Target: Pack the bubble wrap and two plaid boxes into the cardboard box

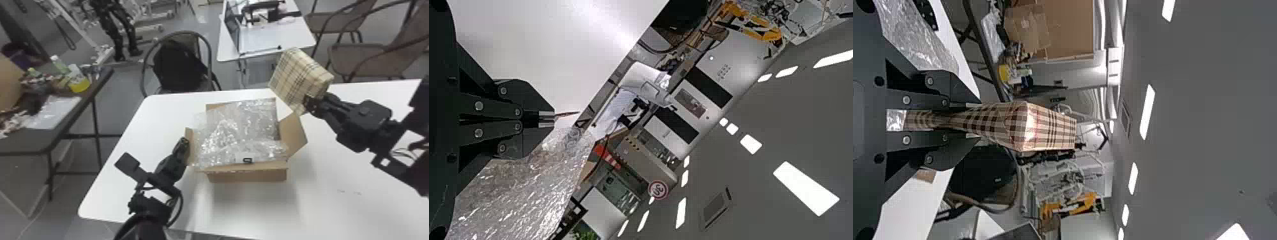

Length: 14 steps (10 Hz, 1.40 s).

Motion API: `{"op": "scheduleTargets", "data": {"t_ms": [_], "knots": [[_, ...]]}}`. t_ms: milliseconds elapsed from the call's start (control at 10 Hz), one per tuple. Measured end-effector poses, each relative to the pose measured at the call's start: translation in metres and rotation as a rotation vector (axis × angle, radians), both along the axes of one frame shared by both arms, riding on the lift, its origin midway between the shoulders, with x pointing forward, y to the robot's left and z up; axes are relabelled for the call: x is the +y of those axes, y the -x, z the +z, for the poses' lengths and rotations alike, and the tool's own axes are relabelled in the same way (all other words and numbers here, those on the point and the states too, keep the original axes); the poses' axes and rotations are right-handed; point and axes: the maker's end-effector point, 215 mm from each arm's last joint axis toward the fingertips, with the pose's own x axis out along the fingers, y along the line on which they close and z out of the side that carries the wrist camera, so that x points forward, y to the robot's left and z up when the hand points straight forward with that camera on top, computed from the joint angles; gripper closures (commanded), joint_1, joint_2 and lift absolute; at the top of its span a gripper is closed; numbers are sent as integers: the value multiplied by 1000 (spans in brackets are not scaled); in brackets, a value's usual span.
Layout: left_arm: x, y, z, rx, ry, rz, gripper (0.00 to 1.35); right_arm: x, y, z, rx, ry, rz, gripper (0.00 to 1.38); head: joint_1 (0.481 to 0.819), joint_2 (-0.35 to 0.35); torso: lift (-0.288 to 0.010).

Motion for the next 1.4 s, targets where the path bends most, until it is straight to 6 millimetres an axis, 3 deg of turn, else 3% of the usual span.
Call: {"op": "scheduleTargets", "data": {"t_ms": [200, 400, 500, 700, 800, 900, 1100, 1200, 1400], "knots": [[-27, -8, 6, -15, 25, -43, 1220, 28, 1, -43, 147, 19, 95, 1041, 695, 332, -108], [-53, -12, 11, -30, 62, -84, 1220, 42, 4, -78, 255, 21, 126, 1041, 695, 320, -108], [-60, -14, 14, -36, 72, -95, 1220, 49, 8, -83, 281, 15, 150, 960, 695, 319, -108], [-59, -15, 17, -43, 75, -92, 1220, 53, 14, -99, 338, 64, 172, 220, 695, 326, -108], [-55, -15, 18, -46, 72, -85, 1220, 49, 16, -105, 357, 78, 163, 91, 695, 328, -108], [-50, -15, 19, -48, 68, -77, 1220, 42, 15, -107, 359, 87, 139, 113, 695, 328, -108], [-32, -15, 22, -54, 57, -46, 1220, -3, -3, -95, 270, 158, -21, 116, 695, 299, -108], [-15, -13, 22, -54, 45, -18, 1220, -47, -15, -83, 177, 215, -161, 116, 695, 268, -108], [19, -5, 18, -45, 28, 40, 1220, -133, -7, -94, 113, 275, -395, 119, 695, 227, -108]]}}
